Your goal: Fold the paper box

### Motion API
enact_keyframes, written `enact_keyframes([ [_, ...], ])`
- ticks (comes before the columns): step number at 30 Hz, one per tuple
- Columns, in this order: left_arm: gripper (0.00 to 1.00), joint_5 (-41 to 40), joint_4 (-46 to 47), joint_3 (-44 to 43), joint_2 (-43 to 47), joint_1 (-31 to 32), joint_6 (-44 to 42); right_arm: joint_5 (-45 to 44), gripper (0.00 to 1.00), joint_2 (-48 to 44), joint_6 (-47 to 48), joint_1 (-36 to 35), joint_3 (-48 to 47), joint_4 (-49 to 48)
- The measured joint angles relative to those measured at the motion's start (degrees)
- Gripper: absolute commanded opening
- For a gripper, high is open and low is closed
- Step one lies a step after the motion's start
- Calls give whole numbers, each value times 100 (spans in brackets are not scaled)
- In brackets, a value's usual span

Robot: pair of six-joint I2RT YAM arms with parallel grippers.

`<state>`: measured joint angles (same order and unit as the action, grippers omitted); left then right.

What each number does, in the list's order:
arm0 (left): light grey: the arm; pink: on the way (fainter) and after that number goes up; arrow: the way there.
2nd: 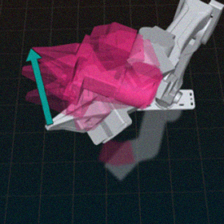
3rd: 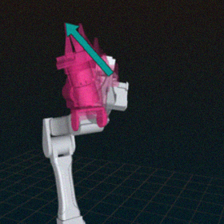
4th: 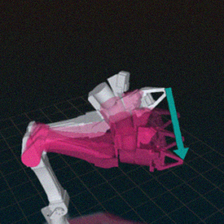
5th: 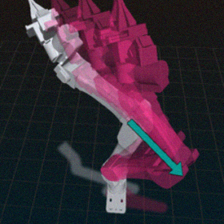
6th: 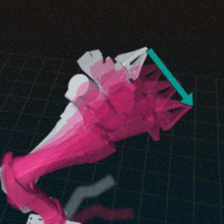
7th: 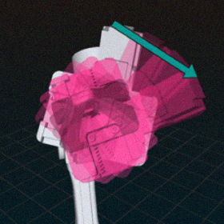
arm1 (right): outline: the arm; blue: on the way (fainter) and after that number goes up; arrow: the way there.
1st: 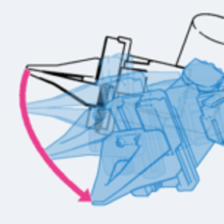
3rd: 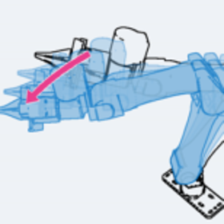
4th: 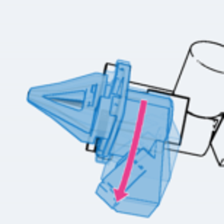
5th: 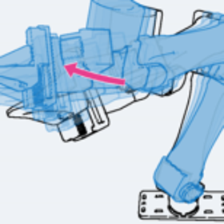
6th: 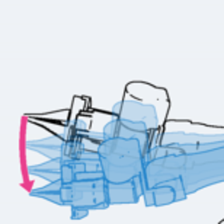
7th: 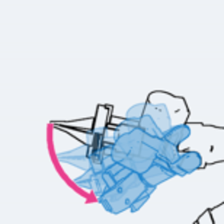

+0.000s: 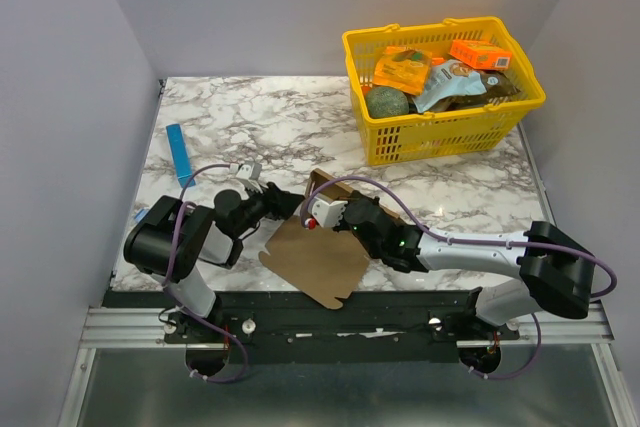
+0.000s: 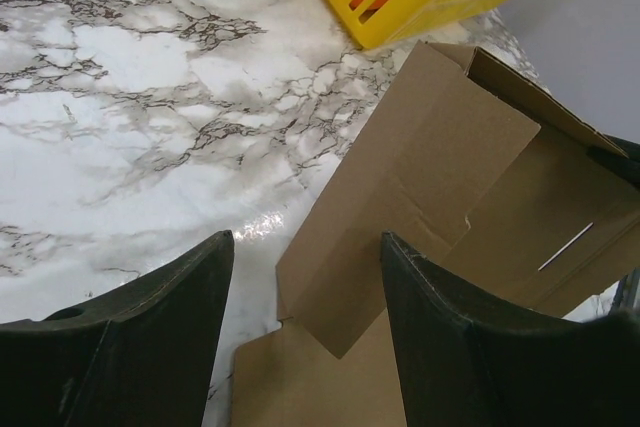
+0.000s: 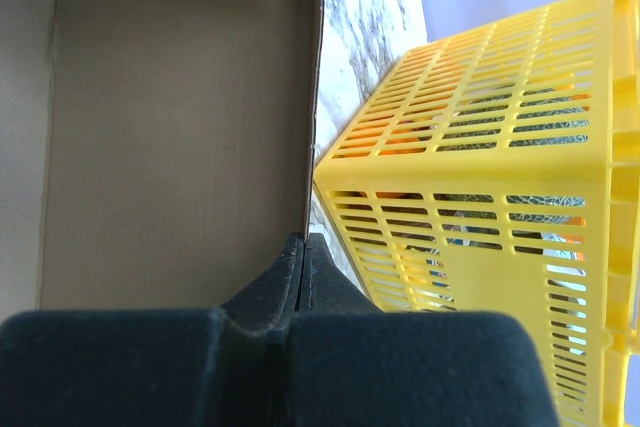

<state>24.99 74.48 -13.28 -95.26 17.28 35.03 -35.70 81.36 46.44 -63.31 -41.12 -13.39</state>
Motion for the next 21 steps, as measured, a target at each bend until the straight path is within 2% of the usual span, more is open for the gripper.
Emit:
enact_keyframes([
  [21,67,212,127,-507,-387,149,-205,-59,1,0,-94,4,0,17],
])
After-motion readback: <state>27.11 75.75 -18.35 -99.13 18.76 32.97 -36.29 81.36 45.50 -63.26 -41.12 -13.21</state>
